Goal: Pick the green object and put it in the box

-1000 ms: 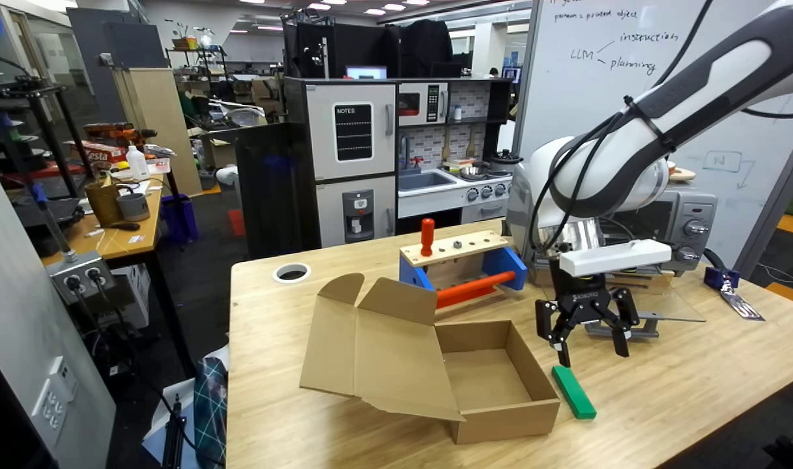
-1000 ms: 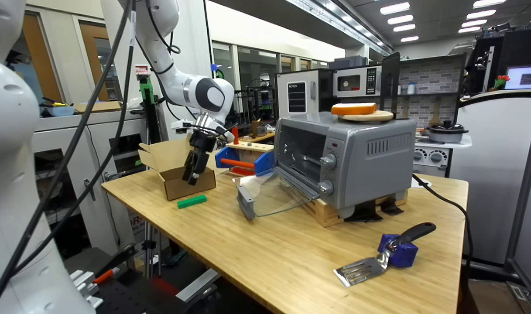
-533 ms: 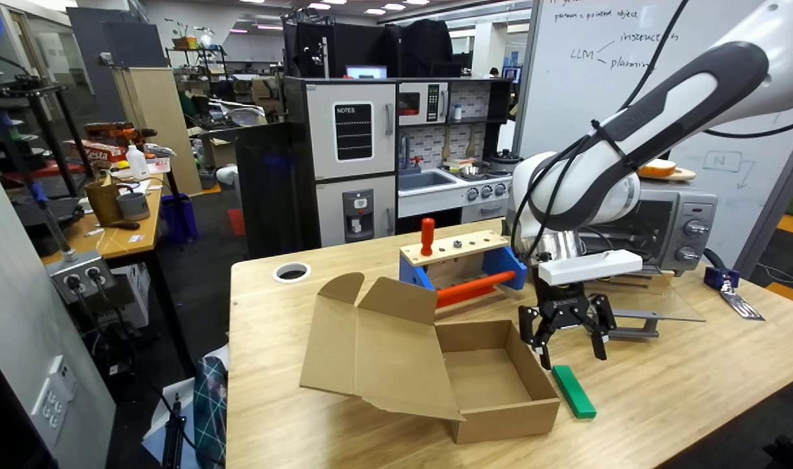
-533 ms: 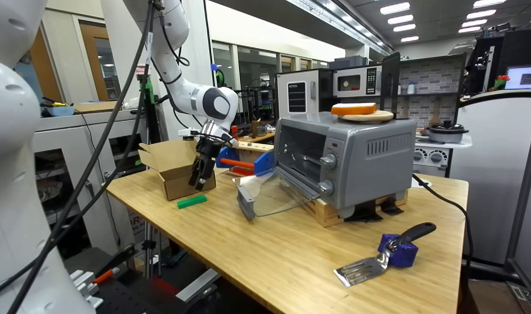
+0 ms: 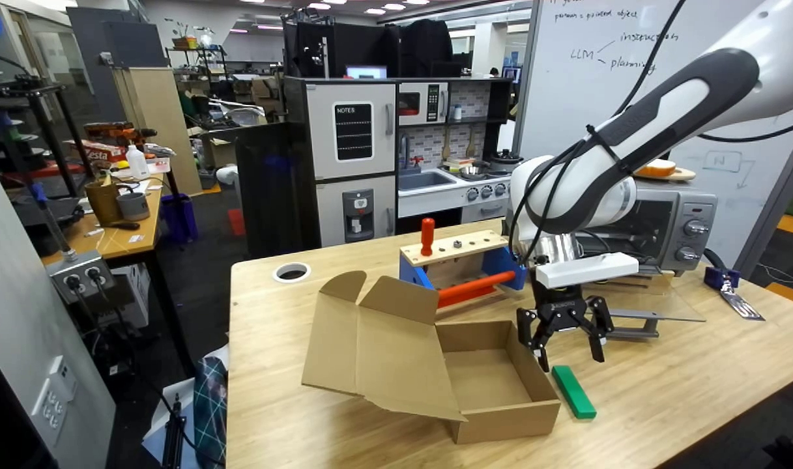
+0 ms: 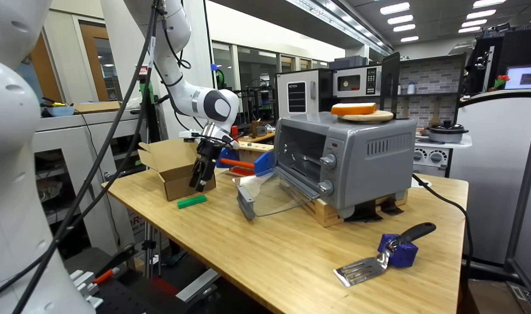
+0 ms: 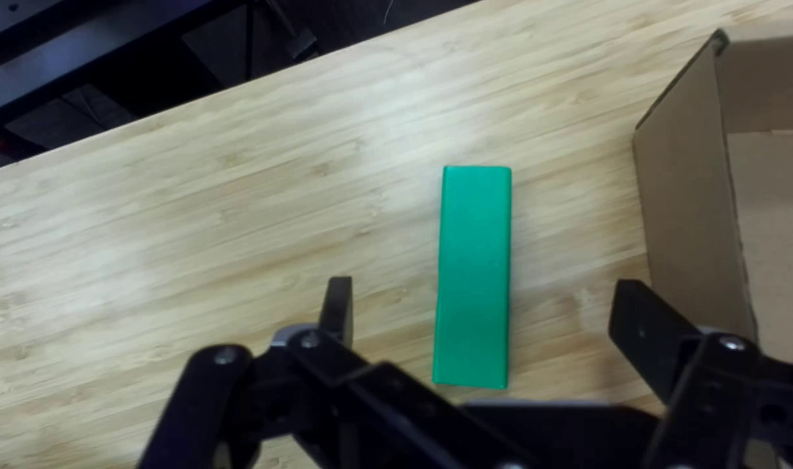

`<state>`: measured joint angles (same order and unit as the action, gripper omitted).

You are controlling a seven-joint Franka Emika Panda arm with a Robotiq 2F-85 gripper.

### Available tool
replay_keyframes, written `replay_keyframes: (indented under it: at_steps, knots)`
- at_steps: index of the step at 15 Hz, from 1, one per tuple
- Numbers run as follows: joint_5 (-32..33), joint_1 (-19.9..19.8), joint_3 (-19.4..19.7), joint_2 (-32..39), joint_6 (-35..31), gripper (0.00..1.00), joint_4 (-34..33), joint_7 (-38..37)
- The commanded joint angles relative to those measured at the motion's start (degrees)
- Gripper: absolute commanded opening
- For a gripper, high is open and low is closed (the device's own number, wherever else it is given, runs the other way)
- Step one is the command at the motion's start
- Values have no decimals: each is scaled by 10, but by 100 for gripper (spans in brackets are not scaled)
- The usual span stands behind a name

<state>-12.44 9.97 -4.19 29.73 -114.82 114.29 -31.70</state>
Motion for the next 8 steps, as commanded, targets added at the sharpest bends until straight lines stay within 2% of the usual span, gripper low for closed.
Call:
replay_keyframes:
  at_steps: [1, 8]
  knots:
    - [-3, 6, 6, 0, 2, 100, -2, 2]
    - [-12, 0, 4, -16, -15, 100, 7, 25]
